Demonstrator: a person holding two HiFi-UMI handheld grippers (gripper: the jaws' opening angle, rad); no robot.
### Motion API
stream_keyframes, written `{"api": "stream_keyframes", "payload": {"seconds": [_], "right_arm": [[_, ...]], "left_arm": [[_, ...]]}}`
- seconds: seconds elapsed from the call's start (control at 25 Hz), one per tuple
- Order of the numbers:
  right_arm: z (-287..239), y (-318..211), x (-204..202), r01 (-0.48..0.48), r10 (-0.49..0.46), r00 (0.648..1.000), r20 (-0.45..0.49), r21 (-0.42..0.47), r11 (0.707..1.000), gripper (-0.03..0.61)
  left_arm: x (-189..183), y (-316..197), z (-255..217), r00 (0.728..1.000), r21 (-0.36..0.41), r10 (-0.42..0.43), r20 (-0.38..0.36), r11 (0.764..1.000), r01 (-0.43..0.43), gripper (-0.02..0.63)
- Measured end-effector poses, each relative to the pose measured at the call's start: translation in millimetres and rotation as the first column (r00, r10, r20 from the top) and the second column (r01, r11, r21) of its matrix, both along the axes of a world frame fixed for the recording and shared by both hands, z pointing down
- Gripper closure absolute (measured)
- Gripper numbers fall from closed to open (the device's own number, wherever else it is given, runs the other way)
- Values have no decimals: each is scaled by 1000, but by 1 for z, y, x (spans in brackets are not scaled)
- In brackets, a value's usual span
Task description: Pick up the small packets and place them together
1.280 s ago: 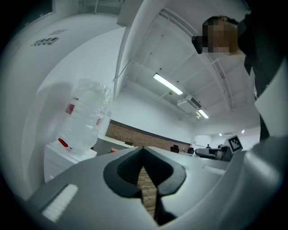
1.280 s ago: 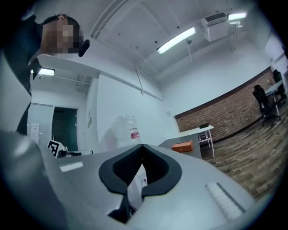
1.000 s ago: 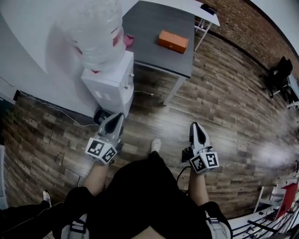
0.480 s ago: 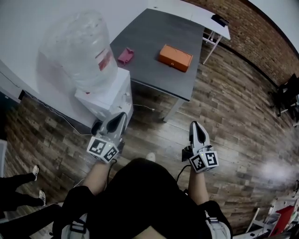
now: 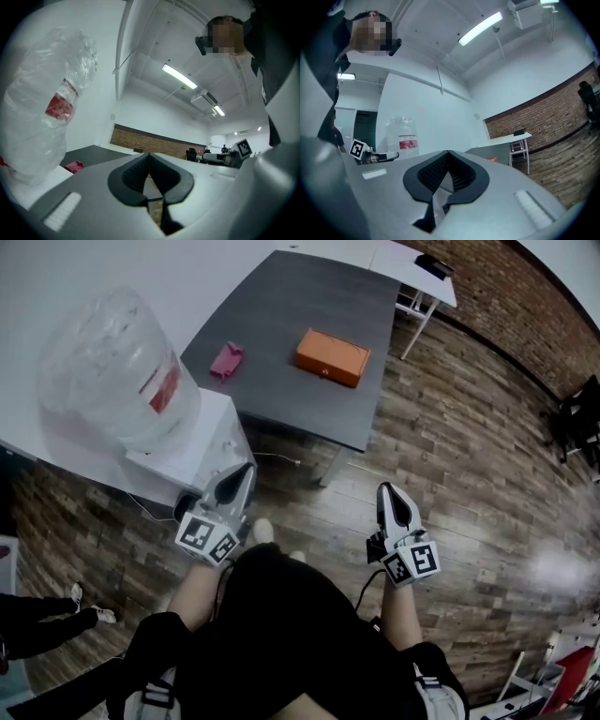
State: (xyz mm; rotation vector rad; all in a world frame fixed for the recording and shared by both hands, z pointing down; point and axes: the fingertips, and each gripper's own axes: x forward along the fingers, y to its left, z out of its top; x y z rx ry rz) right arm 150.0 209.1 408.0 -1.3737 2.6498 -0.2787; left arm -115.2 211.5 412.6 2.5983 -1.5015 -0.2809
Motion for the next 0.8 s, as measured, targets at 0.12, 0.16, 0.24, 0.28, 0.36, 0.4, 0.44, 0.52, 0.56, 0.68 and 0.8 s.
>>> {"api": "stream_keyframes", "payload": {"seconds": [0.12, 0.16, 0.24, 0.28, 0.36, 0.4, 0.44, 0.52, 0.56, 0.68, 0.8], "right_arm": [[7, -23, 9, -55, 56, 998, 10, -36, 998, 577], [8, -30, 11, -70, 71, 997, 14, -41, 997, 577], [9, -43, 15, -94, 95, 995, 8, -43, 995, 577], [9, -50, 16, -106, 106, 994, 1, -43, 993, 577], [8, -64, 20, -131, 131, 991, -6, -39, 991, 577], [6, -73, 22, -143, 143, 990, -5, -34, 989, 577], [4, -82, 24, -153, 153, 988, -4, -27, 988, 577], [-3, -102, 22, -167, 167, 986, -2, -10, 986, 577], [-6, -111, 20, -170, 170, 985, -1, -1, 985, 577], [-12, -134, 16, -183, 183, 983, 6, 9, 983, 577], [-11, -157, 12, -192, 192, 981, 1, 2, 981, 577]], "left_arm": [[1, -23, 3, 1000, -5, 3, -3, 1000, -3, 614], [2, -31, 4, 1000, -6, 8, -5, 1000, -8, 614], [2, -48, 8, 1000, -8, 20, -8, 1000, -20, 614], [3, -57, 11, 1000, -9, 26, -11, 1000, -26, 614], [3, -78, 15, 999, -12, 39, -17, 999, -39, 614], [5, -90, 15, 999, -8, 46, -17, 999, -46, 614], [6, -102, 15, 998, 1, 53, -14, 999, -53, 614], [6, -125, 11, 998, 19, 63, -8, 998, -63, 614], [5, -137, 8, 998, 23, 60, -13, 998, -60, 614], [1, -169, 5, 998, 21, 43, -44, 999, -43, 614], [2, -195, 8, 997, 12, 51, -55, 999, -50, 614]]}}
